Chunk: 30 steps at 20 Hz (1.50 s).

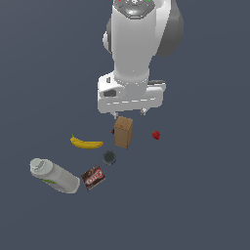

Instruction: Pick up a designated object from a clutter of objects.

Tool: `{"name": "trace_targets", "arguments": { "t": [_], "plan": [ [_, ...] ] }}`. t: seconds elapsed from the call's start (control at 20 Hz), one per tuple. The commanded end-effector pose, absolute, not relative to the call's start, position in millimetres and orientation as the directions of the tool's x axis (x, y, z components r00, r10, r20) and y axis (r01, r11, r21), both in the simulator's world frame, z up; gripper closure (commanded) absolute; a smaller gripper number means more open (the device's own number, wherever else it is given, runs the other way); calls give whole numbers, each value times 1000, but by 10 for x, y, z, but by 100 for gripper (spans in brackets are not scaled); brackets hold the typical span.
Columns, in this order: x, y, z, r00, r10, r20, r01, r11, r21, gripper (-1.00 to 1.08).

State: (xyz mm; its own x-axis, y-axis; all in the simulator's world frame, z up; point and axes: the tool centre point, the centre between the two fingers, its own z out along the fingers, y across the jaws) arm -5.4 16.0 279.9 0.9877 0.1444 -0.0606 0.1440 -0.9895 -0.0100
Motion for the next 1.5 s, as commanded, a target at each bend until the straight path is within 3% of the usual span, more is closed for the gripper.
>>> {"name": "trace_targets", "arguments": {
  "t": [0.0, 1.45],
  "plan": [
    [-33, 54, 2716, 982, 181, -61, 181, -984, -5, -92],
    [-88, -1397, 1484, 703, 708, -68, 710, -705, -1, -92]
  ]
}}
